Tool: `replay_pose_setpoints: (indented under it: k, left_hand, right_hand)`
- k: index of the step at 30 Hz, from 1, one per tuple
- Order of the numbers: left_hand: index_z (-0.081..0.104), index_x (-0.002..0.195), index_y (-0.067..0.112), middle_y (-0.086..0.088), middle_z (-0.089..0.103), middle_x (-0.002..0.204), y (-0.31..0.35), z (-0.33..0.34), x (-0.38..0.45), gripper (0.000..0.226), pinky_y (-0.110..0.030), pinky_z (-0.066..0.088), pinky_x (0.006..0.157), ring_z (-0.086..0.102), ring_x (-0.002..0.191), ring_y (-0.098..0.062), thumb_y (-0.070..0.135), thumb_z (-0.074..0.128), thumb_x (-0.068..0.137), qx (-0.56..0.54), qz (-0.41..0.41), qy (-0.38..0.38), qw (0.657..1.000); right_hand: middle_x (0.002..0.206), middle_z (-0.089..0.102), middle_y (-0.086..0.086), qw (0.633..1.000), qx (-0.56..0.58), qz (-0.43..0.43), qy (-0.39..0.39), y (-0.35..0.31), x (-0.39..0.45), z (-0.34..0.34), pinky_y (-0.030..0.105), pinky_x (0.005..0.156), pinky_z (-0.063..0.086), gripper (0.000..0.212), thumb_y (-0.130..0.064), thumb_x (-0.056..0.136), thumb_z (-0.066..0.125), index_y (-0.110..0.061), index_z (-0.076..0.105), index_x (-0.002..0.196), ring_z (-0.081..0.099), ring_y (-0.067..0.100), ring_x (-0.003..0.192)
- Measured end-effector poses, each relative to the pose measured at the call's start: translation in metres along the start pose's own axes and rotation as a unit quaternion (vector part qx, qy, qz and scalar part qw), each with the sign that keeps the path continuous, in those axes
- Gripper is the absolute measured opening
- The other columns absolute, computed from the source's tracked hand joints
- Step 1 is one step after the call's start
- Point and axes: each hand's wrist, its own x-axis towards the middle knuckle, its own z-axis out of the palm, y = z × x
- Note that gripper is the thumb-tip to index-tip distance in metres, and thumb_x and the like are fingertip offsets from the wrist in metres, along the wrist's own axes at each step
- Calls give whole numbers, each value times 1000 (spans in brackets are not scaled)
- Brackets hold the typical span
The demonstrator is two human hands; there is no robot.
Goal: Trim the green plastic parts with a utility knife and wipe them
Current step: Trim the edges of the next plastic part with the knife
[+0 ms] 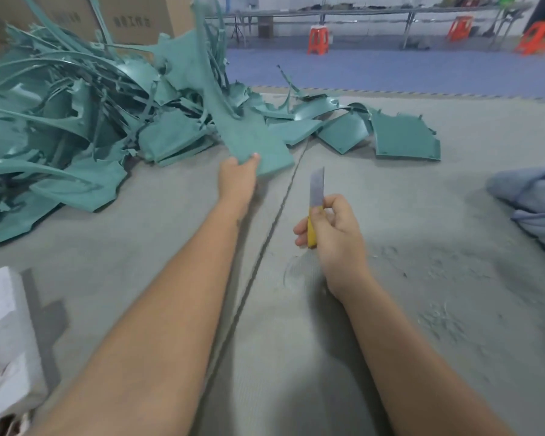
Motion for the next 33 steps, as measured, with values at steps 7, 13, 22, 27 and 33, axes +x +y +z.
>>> replay_pose_setpoints:
  k: [7, 13, 22, 27, 33]
  left_hand:
    - [60, 103, 13, -7, 69, 85, 14, 38, -93, 21, -25, 48, 49, 63, 63, -19, 2, 61, 85, -17, -52, -185, 981]
    - [67, 86, 15, 5, 66, 56, 11, 45, -141, 15, -17, 45, 39, 60, 46, -5, 4, 57, 91, -58, -109, -233, 965]
    - [62, 78, 8, 2, 62, 51, 10, 67, -173, 16, -16, 38, 37, 51, 41, -7, 4, 55, 93, -229, -154, -122, 953]
    - [64, 121, 20, -2, 57, 118, 3, 84, -196, 28, -19, 47, 88, 58, 105, -11, 21, 61, 93, 16, 20, -215, 976]
    - [63, 121, 9, -17, 66, 120, 20, 59, -189, 81, -45, 57, 73, 68, 101, -34, 71, 20, 91, -195, -179, -385, 884]
  right_hand:
    - [60, 54, 1, 970, 110, -7, 217, -40, 1, -42, 16, 43, 36, 13, -9, 96, 45, -18, 46, 87, 42, 7, 42]
    - [55, 57, -2, 976, -41, -21, 212, -43, -8, -126, 22, 43, 34, 18, -13, 91, 47, -25, 48, 78, 41, 10, 39]
    - [47, 42, -12, 992, 20, 47, 116, -25, -22, -137, 18, 38, 24, 28, -13, 89, 57, -21, 46, 65, 30, 7, 44]
    - [49, 49, -14, 989, 110, -36, 92, -39, -24, -136, 13, 40, 31, 28, -6, 87, 48, -26, 60, 73, 39, 0, 42]
    - [87, 70, -6, 998, -28, -21, 43, -29, -31, -130, 28, 75, 52, 25, -16, 100, 43, -25, 65, 106, 65, 11, 82]
